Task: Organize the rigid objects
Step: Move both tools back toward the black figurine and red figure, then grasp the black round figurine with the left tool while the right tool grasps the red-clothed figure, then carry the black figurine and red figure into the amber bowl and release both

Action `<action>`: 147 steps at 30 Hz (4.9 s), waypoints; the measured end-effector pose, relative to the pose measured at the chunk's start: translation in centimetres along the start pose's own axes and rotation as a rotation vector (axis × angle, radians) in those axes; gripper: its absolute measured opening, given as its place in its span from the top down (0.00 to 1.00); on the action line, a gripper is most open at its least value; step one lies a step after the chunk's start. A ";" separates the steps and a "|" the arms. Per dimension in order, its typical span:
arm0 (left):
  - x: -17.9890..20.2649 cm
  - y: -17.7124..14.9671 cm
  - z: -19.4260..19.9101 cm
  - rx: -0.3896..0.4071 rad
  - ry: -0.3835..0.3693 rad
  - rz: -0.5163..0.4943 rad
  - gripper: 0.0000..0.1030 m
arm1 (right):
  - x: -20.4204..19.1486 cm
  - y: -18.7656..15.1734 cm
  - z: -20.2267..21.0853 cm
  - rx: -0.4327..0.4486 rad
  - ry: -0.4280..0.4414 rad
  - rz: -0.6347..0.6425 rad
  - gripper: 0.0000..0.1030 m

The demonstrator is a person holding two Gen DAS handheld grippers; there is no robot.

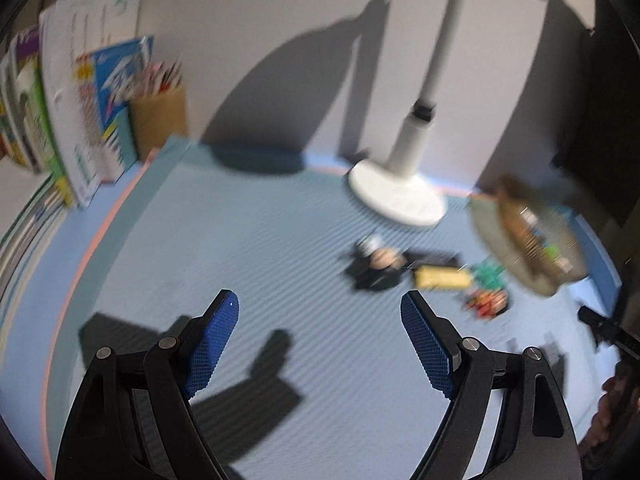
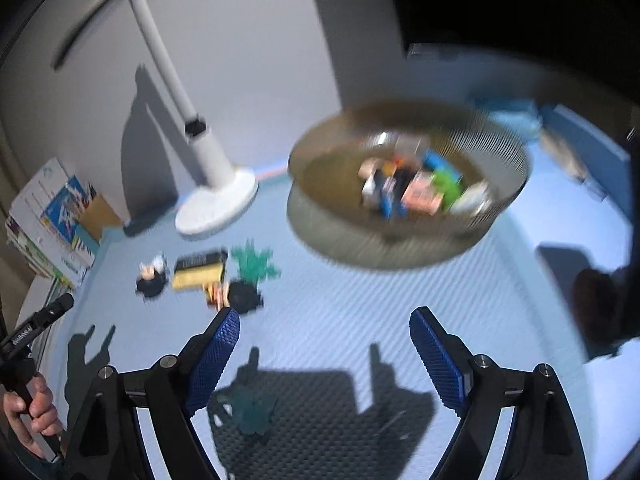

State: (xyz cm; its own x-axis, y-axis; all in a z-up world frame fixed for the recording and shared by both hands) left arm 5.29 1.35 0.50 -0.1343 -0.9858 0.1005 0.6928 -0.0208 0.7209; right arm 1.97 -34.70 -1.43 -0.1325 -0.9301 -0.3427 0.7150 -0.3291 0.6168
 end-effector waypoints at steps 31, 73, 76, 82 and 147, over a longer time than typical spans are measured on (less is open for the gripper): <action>-0.8 -4.8 -5.6 -0.127 0.026 0.020 0.17 | -1.0 -3.0 -5.1 -0.071 -0.013 0.140 0.17; 4.0 -5.0 -4.6 -0.149 -0.149 -0.095 0.60 | -11.1 -9.1 -5.6 -0.331 0.184 0.165 0.69; 3.6 -6.1 -4.1 -0.141 -0.169 -0.076 0.60 | -11.2 -10.9 -5.0 -0.336 0.199 0.186 0.63; 4.1 -6.5 -4.0 -0.148 -0.221 -0.070 0.40 | -11.2 -10.4 -3.4 -0.243 0.144 0.286 0.32; 33.9 10.9 -9.9 -0.005 -0.452 -0.360 0.19 | 16.2 16.6 -1.6 0.040 -0.361 -0.128 0.43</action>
State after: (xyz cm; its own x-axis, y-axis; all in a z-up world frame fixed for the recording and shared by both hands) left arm 15.30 -33.90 5.01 -0.6508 -0.7474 0.1333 0.5507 -0.3438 0.7606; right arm 12.80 -54.92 2.09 -0.4573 -0.8763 -0.1518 0.6506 -0.4460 0.6146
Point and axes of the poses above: each gripper's, at about its wrist camera, not at the fingertips, and z roughly against the way its jaws point, x to its right, y to its top, the point moved 10 cm from there along -z, roughly the way its jaws point, and after that the axes turned 6 degrees about -z, right-handed, at the moved point
